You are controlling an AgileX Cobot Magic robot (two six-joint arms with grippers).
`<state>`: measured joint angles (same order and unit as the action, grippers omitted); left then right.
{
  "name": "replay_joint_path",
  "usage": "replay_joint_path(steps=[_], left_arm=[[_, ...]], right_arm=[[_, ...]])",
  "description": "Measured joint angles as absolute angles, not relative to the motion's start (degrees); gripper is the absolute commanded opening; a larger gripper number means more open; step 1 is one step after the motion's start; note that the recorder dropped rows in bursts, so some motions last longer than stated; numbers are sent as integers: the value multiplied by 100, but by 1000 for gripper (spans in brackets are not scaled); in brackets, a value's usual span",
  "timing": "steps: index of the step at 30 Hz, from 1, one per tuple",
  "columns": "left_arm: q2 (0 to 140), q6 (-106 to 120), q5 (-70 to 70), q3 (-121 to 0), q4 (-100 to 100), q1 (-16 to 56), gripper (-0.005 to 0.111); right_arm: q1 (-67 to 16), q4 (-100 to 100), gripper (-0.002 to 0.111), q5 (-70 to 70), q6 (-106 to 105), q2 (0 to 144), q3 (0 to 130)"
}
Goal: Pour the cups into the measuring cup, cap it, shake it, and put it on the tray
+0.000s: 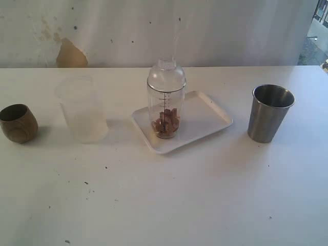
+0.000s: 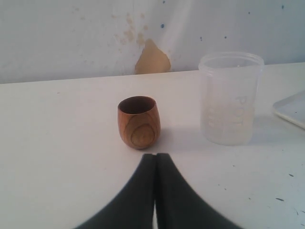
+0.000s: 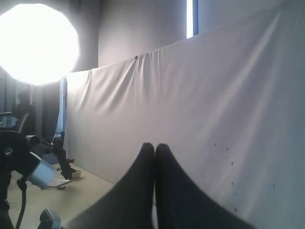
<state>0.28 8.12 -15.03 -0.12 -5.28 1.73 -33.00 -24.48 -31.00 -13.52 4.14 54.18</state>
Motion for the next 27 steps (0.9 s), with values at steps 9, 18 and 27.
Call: replay_joint_path(steps=[9, 18, 27], left_arm=[[28, 812, -1503, -12, -528, 173, 0], [28, 812, -1503, -12, -528, 173, 0], [28, 812, -1503, -12, -528, 173, 0]], right_arm=[[-3295, -2466, 0, -3114, -1352, 127, 5229], [-2761, -2489, 0, -2868, -1352, 8, 4823], [-1261, -2446, 0, -973, -1352, 8, 3794]])
